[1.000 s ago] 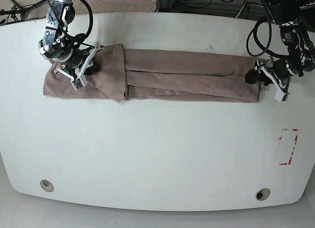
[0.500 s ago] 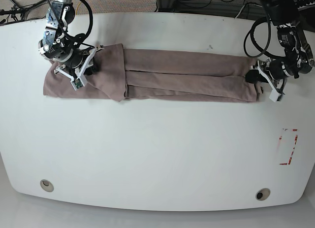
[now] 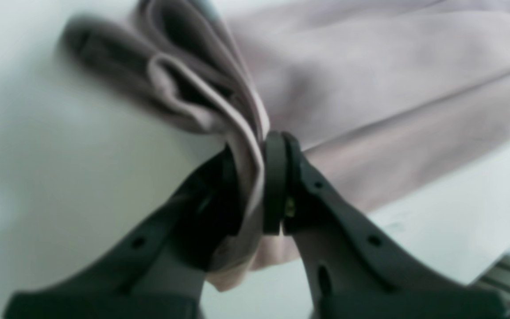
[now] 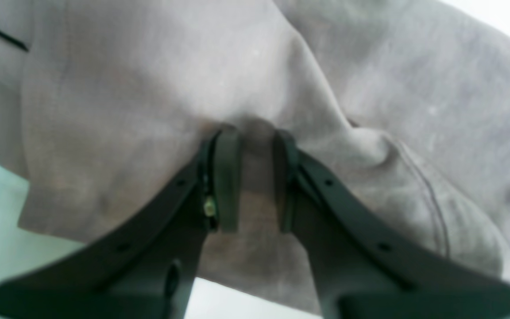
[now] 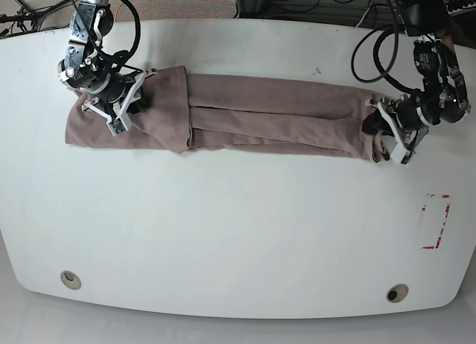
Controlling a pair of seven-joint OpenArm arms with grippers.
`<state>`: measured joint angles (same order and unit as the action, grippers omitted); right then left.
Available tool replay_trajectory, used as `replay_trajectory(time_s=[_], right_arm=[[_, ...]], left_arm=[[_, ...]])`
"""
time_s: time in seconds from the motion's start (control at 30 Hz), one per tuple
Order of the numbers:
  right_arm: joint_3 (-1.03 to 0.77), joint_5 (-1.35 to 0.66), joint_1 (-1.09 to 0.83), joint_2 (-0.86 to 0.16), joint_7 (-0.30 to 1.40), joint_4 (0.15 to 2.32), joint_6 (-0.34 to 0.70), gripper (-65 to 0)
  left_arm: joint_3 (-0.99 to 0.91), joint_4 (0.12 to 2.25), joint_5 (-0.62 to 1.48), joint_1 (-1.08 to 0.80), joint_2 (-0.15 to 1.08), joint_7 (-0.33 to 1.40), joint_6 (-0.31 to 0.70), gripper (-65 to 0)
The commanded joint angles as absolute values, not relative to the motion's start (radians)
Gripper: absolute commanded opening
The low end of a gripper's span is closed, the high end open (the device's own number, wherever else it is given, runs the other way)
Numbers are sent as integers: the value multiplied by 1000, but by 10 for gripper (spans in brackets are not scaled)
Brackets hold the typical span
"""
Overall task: Fold the T-shirt properly
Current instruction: 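Lift and fold the held end toward the right gripper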
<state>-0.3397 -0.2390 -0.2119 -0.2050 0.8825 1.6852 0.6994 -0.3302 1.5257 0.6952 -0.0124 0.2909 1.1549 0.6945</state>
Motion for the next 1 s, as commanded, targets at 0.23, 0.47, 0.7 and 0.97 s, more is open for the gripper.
replay_trajectory(time_s=[0.23, 0.47, 0.7, 0.97], right_arm=[[-343, -237, -208, -213, 885, 1693, 698, -520], [-343, -237, -208, -211, 885, 1693, 698, -520], [-343, -237, -206, -211, 885, 1695, 698, -520], [-343, -237, -206, -211, 885, 1695, 698, -520]], left_arm=[[-91, 1883, 719, -1, 298, 1205, 698, -600], [51, 1928, 714, 4, 246, 1227, 698, -599], [122, 1926, 588, 8, 171, 1241, 698, -596], [134, 1926, 529, 8, 124, 1242, 698, -596]])
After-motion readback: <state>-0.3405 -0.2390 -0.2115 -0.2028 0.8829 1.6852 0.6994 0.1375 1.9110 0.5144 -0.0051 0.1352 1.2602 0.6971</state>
